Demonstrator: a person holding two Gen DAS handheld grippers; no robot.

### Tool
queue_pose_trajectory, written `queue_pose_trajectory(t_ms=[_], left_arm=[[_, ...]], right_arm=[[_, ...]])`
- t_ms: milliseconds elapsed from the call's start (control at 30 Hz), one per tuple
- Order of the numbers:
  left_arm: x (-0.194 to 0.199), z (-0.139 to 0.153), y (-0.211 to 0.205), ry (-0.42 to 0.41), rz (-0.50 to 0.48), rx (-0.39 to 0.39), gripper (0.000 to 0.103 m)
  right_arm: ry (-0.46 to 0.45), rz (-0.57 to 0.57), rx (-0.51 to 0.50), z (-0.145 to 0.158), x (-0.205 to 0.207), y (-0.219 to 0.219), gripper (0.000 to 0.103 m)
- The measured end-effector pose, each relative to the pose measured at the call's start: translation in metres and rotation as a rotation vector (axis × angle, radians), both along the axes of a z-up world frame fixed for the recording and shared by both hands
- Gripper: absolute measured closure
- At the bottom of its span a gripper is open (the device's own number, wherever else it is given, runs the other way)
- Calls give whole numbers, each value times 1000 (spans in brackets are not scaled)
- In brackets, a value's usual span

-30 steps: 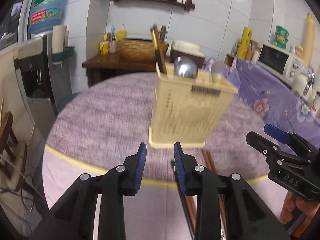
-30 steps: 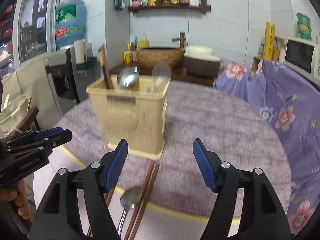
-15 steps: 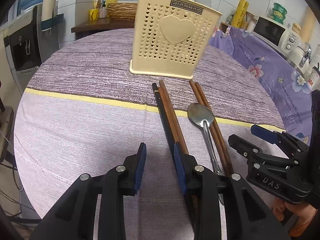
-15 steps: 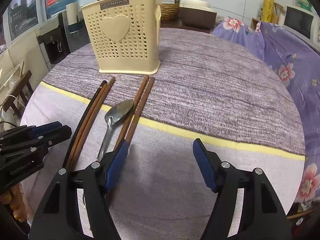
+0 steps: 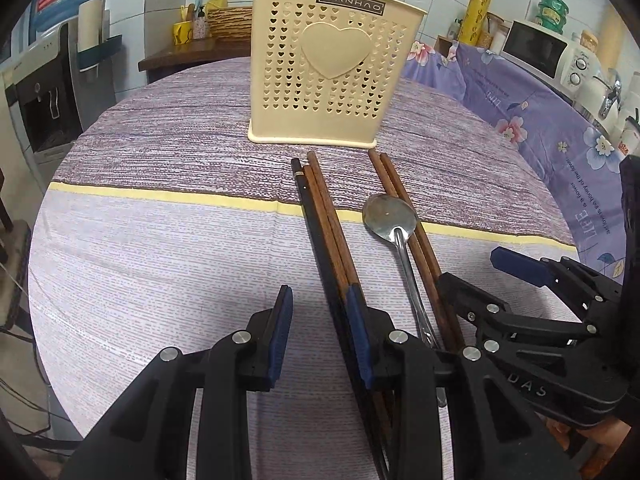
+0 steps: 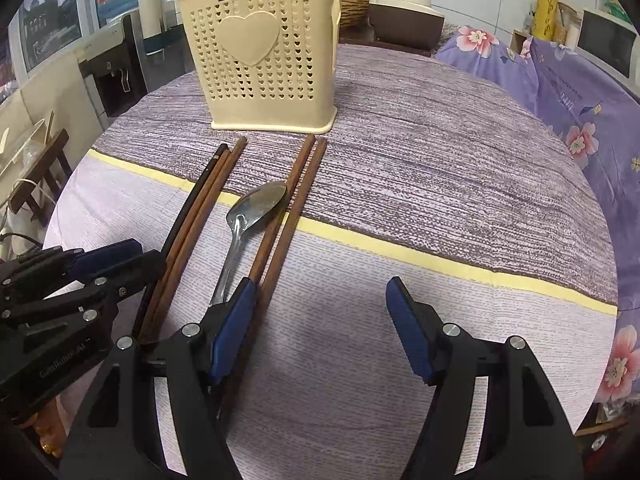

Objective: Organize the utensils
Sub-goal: 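Grasp a black chopstick with the left tool while the right tool grasps a brown chopstick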

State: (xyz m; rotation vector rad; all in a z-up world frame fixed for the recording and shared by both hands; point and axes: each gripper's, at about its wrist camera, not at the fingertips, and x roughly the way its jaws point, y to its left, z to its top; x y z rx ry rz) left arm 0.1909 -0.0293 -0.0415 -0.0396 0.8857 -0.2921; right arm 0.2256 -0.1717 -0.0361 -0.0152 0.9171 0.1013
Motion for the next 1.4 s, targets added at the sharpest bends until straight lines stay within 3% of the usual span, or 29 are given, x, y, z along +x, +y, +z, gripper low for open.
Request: queue_pose_trajectory(t_ms=[267,333,600,900,1200,1400], left_arm=[[5,0,14,8,26,16,74],[7,3,24,-2,59,39,75],[20,11,20,-8,58,-16,75],[57,13,9,10,82,-34,81],[77,1,3,31,133,18,85],[80,1,-1,24,135,42,87]], right_arm=[[10,-44,-46,6,1,-18,35],[6,-66,-26,8,0,-28,35],[-14,-53,61,14,15,-28,36],[0,-110,157,22,60,-30,50],[59,-132,112,6,95,-14,65],[51,-136,61,0,102,-6,69]])
